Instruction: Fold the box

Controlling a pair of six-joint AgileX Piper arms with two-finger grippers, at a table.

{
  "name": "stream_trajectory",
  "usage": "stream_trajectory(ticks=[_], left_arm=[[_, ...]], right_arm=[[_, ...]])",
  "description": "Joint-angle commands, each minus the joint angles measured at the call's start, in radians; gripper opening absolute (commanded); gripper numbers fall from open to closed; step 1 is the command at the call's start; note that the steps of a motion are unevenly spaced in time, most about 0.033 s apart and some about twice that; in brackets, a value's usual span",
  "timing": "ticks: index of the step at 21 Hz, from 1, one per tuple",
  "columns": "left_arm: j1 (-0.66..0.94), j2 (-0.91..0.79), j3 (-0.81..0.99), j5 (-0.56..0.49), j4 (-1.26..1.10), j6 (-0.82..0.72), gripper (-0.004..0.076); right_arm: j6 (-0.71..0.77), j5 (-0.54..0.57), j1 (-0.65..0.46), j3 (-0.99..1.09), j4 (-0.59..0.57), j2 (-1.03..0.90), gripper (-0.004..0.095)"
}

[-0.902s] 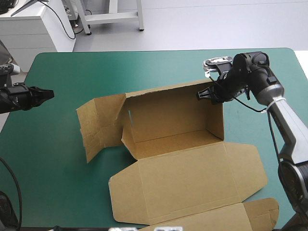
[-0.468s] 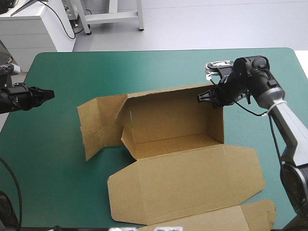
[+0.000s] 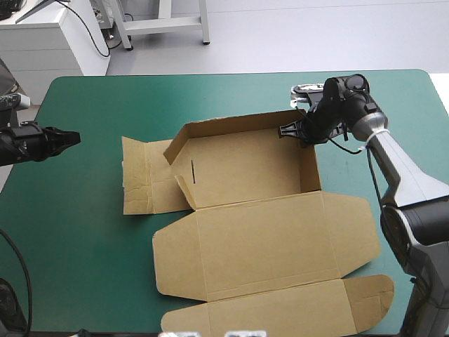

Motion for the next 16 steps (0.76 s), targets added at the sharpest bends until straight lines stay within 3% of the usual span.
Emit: stream_trajectory(ticks=[1, 11, 14, 16], left_arm=[[0.002, -0.030, -0.023, -0.005, -0.095, -0.005, -0.0008], [0.002, -0.030, -0.023, -0.008, -0.093, -0.005, -0.0008], [0.002, -0.030, -0.023, -0.006, -0.093, -0.005, -0.0008], [0.002, -0.030, -0.023, -0.006, -0.093, -0.005, -0.0008]], right_arm=[[0.016, 0.030, -0.005, -0.070, 0.012, -0.007, -0.0015], [0.071, -0.018, -0.010, -0.098, -0.101, 0.032, -0.0009], [0.069, -0.018, -0.025, -0.098, -0.094, 0.032, 0.0120], [0.076, -0.016, -0.034, -0.098, -0.092, 0.028, 0.0298]])
